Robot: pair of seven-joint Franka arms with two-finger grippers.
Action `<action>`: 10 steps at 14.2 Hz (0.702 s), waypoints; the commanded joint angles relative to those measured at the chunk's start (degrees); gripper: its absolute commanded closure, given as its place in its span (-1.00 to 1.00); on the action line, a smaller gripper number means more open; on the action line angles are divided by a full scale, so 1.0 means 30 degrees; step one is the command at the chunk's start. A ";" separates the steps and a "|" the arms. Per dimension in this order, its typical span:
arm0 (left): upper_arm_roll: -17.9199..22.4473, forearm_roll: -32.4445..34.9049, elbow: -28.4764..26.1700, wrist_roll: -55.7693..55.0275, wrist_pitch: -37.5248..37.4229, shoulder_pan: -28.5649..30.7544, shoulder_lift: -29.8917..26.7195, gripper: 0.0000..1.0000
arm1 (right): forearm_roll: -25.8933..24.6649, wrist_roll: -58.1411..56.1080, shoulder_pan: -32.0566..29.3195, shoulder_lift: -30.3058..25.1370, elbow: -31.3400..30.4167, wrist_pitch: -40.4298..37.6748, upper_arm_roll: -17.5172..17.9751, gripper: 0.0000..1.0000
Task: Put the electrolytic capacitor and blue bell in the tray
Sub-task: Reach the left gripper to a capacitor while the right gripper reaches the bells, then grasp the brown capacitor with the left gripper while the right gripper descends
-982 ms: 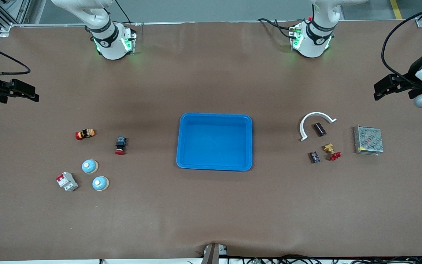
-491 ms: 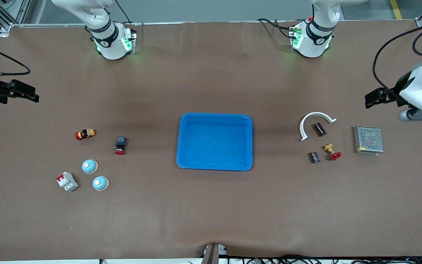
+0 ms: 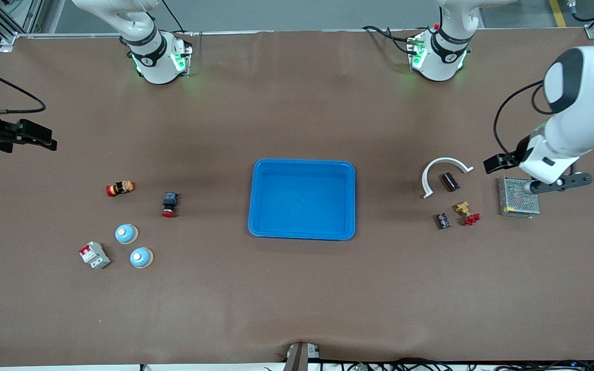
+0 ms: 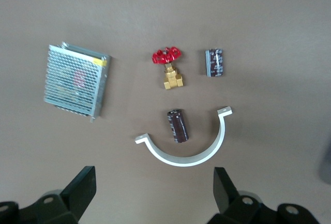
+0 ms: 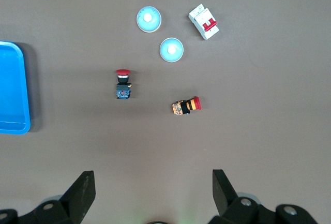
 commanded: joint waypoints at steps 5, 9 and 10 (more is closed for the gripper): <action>-0.0284 -0.0278 -0.3254 -0.2280 0.4461 0.0008 0.1293 -1.00 | -0.0068 -0.0904 0.1045 0.2516 -0.0096 0.2773 -0.0057 -1.00; -0.0284 -0.0075 -0.5131 -0.2807 0.8151 0.0037 0.2316 -1.00 | -0.0127 -0.5470 0.0901 0.3630 -0.0242 0.4679 -0.0086 -1.00; -0.0255 -0.0044 -0.5162 -0.2779 0.8535 0.0124 0.2639 -0.89 | -0.0156 -0.6438 0.0871 0.3778 -0.0242 0.4914 -0.0086 -1.00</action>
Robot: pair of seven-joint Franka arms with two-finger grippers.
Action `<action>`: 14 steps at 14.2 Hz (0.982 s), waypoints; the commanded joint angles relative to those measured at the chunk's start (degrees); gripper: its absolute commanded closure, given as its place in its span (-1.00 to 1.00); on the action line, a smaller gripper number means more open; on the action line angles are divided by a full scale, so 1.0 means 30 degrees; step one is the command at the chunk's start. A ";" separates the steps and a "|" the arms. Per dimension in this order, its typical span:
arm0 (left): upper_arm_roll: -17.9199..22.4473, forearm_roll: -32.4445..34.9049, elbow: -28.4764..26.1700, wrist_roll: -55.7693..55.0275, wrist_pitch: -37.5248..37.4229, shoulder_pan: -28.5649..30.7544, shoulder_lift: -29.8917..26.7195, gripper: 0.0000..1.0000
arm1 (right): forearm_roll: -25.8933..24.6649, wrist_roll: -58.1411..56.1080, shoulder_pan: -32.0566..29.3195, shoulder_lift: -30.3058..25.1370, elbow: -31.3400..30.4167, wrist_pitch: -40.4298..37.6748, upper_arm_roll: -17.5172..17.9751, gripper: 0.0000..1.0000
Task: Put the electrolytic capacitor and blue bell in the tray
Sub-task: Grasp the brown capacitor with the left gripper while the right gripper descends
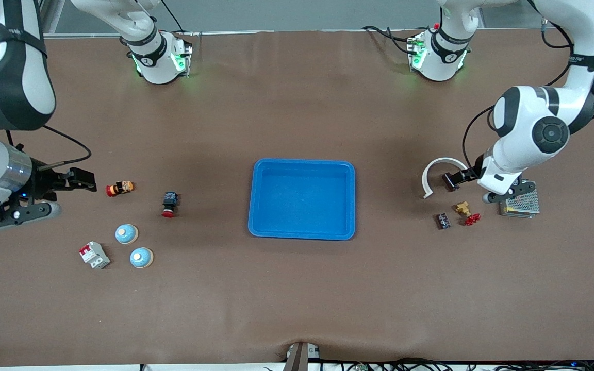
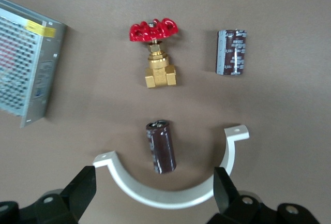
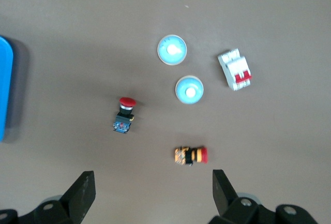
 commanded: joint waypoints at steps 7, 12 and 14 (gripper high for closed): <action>-0.0045 -0.0043 -0.0564 -0.0806 0.2604 0.0223 0.2477 -0.47 | -0.0273 -0.7157 -0.0944 0.1124 -0.1747 0.3801 -0.0030 -1.00; -0.0045 -0.0014 -0.0447 -0.1041 0.2694 0.0165 0.3268 -0.20 | -0.0214 -0.7334 -0.0799 0.1911 -0.3921 0.6854 -0.0030 -1.00; -0.0016 -0.0014 -0.0389 -0.1040 0.2694 0.0194 0.3503 0.04 | -0.0214 -0.7334 -0.0768 0.2702 -0.3922 0.7352 -0.0030 -1.00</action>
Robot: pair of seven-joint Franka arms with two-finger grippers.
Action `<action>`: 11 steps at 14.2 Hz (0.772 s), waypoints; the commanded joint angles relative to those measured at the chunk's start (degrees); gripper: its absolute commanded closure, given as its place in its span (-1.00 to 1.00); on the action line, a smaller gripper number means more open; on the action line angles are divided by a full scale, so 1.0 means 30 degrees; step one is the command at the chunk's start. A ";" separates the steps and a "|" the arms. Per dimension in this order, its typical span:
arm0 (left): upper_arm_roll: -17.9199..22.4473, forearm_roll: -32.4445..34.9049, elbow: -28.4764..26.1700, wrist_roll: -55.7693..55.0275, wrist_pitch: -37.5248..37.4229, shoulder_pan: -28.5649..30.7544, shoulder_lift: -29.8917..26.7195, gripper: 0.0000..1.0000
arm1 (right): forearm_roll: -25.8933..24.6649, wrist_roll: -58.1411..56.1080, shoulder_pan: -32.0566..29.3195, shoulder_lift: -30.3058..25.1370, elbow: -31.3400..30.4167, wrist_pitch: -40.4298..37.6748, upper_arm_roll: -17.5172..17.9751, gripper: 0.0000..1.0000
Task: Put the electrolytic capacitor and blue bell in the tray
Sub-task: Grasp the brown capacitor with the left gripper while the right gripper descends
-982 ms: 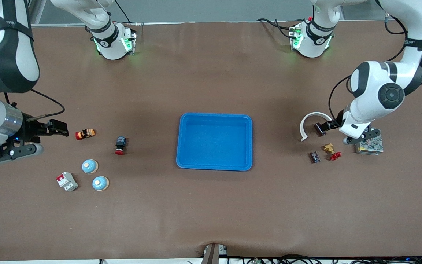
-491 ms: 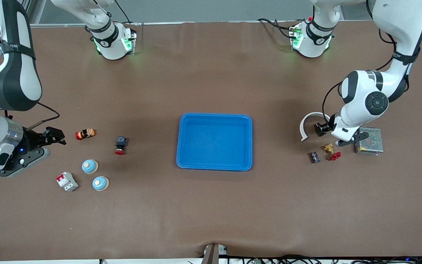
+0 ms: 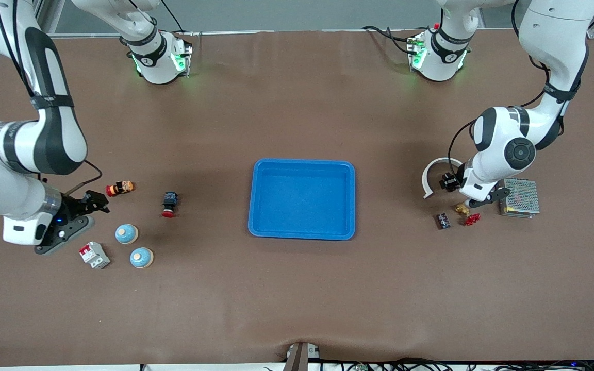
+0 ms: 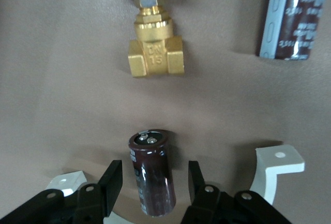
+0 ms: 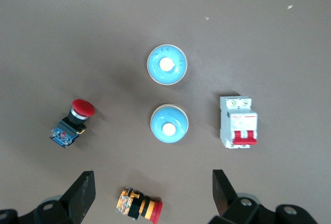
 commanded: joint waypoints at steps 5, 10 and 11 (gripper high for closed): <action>-0.0059 -0.0015 0.0569 -0.0258 -0.0534 0.0066 -0.0319 1.00 | -0.0139 -0.0952 -0.0077 0.2025 -0.0481 0.2061 0.0103 -1.00; -0.1020 -0.0044 0.3521 -0.1043 -0.5476 -0.0285 -0.2049 1.00 | -0.0110 -0.1948 -0.0164 0.2729 -0.1157 0.3792 0.0132 -1.00; -0.1722 -0.0044 0.4429 -0.2180 -0.6736 -0.0314 -0.2050 1.00 | -0.0110 -0.2355 -0.0165 0.2846 -0.1157 0.3996 0.0103 -1.00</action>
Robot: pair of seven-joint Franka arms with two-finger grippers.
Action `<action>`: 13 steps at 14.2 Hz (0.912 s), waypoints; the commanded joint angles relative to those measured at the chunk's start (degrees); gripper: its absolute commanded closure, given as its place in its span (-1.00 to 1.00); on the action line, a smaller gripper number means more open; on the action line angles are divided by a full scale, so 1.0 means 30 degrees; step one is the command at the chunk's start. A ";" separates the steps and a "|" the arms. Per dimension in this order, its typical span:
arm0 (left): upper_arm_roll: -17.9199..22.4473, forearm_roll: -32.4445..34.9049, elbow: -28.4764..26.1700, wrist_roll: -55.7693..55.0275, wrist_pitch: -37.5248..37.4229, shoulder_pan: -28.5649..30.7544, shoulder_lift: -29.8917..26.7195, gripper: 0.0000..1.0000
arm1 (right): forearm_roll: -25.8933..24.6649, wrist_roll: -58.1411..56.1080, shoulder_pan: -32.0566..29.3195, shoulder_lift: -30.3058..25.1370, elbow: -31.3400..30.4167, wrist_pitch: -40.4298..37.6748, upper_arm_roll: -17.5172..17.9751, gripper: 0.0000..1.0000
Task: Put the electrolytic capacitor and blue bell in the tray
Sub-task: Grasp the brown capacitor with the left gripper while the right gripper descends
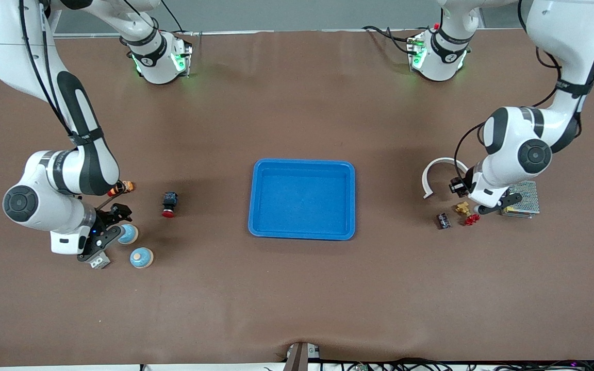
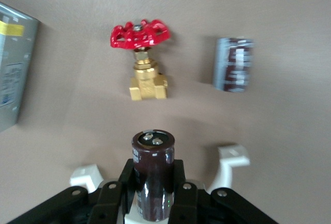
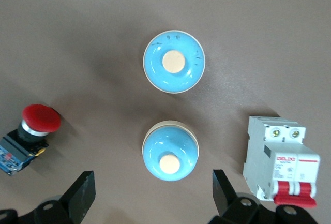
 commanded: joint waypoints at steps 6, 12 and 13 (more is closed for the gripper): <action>-0.4268 -0.0073 0.4262 -0.7493 -0.3932 -0.1180 0.0340 1.00 | -0.0111 -0.3201 -0.0393 0.0796 -0.0132 0.1980 0.0092 -1.00; -0.4268 -0.0102 0.7305 -1.1537 -0.3932 -0.4109 0.3001 1.00 | -0.0023 -0.5227 -0.1038 0.1471 -0.0131 0.2715 0.0122 -1.00; -0.4268 -0.0102 0.7835 -1.2036 -0.3932 -0.4491 0.3472 1.00 | -0.0023 -0.5227 -0.1038 0.1560 -0.0160 0.2774 0.0151 -1.00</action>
